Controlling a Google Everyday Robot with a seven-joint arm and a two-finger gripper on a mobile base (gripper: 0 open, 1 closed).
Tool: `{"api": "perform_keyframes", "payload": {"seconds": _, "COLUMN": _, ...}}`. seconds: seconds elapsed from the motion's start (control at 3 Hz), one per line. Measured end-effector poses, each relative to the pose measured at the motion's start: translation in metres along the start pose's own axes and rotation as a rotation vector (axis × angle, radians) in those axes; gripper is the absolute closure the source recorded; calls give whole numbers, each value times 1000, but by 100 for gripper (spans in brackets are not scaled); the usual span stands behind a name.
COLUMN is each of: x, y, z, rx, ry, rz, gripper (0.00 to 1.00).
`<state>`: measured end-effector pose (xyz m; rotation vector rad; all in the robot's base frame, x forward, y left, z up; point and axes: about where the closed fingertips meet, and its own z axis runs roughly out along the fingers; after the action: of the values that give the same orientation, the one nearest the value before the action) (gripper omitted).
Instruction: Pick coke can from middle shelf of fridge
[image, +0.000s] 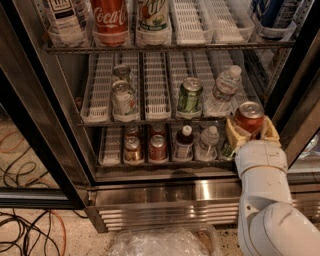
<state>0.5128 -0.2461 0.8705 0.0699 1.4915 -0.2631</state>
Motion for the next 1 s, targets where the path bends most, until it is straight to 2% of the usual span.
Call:
{"api": "perform_keyframes", "payload": {"seconds": 0.33, "x": -7, "y": 21, "z": -20, "rx": -108, "ry": -14, "rz": -25, "gripper": 100}}
{"api": "perform_keyframes", "payload": {"seconds": 0.67, "x": -7, "y": 21, "z": -20, "rx": -108, "ry": -14, "rz": -25, "gripper": 100}}
{"api": "perform_keyframes", "payload": {"seconds": 1.0, "x": -14, "y": 31, "z": -25, "rx": -160, "ry": -32, "rz": -41, "gripper": 100}}
